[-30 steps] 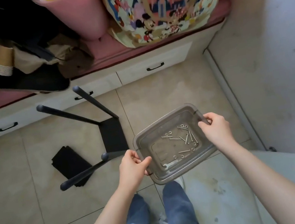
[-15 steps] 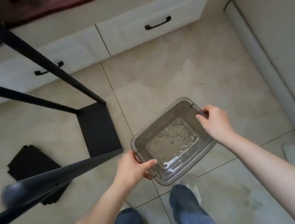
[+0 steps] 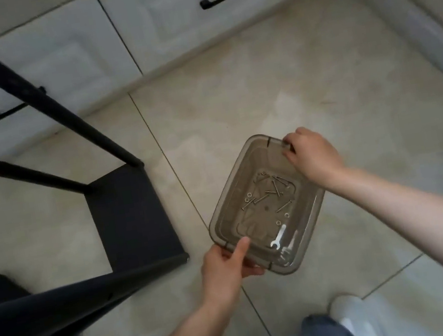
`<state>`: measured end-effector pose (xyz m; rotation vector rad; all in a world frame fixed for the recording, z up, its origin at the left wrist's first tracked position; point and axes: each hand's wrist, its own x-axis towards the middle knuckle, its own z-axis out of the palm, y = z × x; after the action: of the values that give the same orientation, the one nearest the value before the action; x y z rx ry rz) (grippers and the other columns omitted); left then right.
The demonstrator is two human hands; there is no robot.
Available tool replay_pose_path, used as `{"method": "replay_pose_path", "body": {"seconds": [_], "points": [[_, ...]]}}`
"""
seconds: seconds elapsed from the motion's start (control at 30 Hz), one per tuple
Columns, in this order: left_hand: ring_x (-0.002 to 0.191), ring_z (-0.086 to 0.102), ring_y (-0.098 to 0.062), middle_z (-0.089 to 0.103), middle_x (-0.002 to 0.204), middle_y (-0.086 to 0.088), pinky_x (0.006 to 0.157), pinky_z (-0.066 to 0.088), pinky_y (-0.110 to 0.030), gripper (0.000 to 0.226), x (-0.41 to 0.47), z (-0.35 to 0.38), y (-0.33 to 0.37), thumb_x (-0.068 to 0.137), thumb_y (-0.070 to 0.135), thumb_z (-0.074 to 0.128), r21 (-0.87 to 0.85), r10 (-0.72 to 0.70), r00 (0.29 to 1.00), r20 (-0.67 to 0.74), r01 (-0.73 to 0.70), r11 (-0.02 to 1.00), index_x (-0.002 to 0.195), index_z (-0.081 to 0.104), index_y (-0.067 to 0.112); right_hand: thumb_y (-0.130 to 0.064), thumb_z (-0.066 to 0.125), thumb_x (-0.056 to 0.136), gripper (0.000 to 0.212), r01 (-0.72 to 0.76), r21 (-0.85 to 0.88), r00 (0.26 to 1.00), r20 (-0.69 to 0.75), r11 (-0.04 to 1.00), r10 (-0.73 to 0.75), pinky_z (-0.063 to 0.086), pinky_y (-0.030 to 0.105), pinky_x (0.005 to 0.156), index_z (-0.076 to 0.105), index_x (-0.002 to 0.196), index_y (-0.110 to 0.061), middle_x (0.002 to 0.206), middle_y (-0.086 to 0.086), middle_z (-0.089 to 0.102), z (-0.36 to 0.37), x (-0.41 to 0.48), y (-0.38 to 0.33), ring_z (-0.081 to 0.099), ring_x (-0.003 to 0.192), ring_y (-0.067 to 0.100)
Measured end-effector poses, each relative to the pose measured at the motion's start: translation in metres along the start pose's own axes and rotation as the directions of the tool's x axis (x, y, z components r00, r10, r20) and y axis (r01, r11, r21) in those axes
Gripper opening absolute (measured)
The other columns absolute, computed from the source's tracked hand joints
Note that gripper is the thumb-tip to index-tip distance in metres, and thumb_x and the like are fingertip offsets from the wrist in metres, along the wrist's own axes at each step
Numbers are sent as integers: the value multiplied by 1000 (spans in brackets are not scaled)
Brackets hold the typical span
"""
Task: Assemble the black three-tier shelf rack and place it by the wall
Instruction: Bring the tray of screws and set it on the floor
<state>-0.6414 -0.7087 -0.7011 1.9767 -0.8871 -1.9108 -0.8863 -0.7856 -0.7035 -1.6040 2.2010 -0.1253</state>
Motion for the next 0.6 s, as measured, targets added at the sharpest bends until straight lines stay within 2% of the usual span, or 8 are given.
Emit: {"method": "replay_pose_path", "body": {"seconds": [0.13,0.27,0.37,0.47,0.6], "points": [[63,74,-36,70,63,-12,74,63,-43,25,13,8,-26,97,20,67,-33,38,999,30,-37,999,93,62,-4,-20,56,99,27,60,16,997,-54,998,-59,49,46,84,64,119,-4,110,15,59,19,2,12,57,103,37],[61,73,-37,69,63,-13,81,59,-52,27,20,12,-49,97,21,66,-37,84,995,57,-82,996,96,59,-5,-22,57,99,28,87,25,991,-107,996,-84,49,44,84,64,121,-6,111,12,61,34,-3,21,58,103,32],[63,74,-36,69,65,-13,81,60,-48,25,20,15,-61,98,21,65,-30,81,995,67,-79,996,97,59,-3,-22,57,99,29,93,29,990,-110,995,-90,49,42,83,63,123,-9,112,10,62,41,-5,22,58,105,31],[64,74,-33,70,66,-13,74,62,-39,27,18,19,-62,99,25,65,-45,49,993,107,-45,998,98,57,-1,-18,58,97,34,97,69,992,-94,993,-90,47,42,90,57,130,-10,116,11,64,39,-6,20,57,112,31],[74,77,-26,74,86,-10,76,60,-34,43,15,8,-53,98,48,58,137,-75,987,144,55,989,101,57,6,-16,56,96,48,22,60,995,-102,998,-15,39,43,105,45,142,-6,136,15,53,35,-24,24,45,128,34]]}}
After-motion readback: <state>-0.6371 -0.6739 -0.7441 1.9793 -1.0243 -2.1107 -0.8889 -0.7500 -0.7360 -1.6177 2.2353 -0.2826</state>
